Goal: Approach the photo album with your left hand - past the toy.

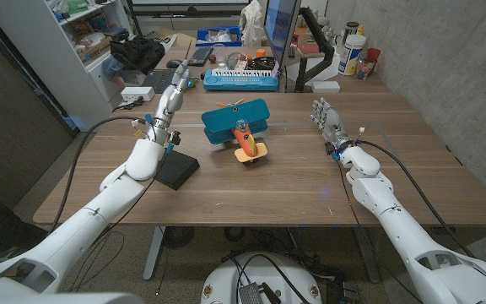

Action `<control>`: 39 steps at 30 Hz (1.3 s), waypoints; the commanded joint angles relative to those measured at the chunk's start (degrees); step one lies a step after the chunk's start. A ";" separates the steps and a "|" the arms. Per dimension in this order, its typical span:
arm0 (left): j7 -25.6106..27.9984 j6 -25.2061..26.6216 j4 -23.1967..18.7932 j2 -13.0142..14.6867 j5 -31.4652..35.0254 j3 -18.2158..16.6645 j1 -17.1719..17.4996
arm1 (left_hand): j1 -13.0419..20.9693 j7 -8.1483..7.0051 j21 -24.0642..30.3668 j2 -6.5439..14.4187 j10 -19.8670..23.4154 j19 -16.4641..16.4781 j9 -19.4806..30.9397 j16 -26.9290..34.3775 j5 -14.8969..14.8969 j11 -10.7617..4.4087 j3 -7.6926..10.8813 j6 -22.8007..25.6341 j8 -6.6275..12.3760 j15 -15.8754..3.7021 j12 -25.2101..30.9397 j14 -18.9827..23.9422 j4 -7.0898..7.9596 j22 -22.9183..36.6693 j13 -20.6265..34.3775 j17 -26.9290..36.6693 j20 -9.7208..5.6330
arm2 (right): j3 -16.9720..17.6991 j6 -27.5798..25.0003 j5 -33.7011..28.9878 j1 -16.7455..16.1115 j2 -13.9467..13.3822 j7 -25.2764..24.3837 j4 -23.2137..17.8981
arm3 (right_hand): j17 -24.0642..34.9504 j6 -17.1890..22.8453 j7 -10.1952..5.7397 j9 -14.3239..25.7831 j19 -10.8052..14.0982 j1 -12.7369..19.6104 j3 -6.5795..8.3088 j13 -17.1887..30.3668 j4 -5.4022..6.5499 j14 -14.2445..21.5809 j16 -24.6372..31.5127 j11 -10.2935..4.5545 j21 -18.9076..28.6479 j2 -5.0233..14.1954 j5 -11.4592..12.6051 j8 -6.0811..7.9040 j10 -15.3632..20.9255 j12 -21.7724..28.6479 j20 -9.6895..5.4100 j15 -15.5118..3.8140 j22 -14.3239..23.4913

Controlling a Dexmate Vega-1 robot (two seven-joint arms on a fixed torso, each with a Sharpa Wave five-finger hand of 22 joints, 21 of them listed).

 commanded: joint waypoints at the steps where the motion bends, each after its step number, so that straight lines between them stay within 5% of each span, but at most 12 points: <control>1: 2.84 1.94 -3.93 1.00 4.39 -1.11 1.82 | 0.51 -0.27 0.23 5.94 -9.57 -15.81 0.25 -0.23 -0.10 -0.16 0.55 -9.01 0.18 -0.31 -0.17 -11.87 0.17 -0.01 0.19 0.15 0.15 | -0.17 0.46 0.36 -0.28 -0.43 0.49 -0.50 | 0.13 0.26 0.03 0.15 0.17 0.59 -0.16 0.20 -0.25 -0.24 0.27 -0.15 -0.03 5.74 0.31 0.37 0.41 0.43 -3.17 -0.69 0.15; 39: 10.88 11.68 -14.37 4.16 16.76 -4.29 7.86 | 1.24 -0.88 0.10 5.99 -7.66 -15.58 0.17 -0.32 -0.14 -0.70 1.89 -7.15 0.24 -0.38 -0.32 -10.69 -0.20 -0.17 0.13 -0.06 -0.02 | -0.86 1.20 0.60 -0.83 -1.40 0.39 -1.86 | 0.09 0.28 0.03 0.16 0.30 0.71 -0.23 0.20 -0.33 -0.17 0.25 -0.20 -0.23 5.77 0.34 0.34 0.49 0.40 -3.10 -0.70 0.15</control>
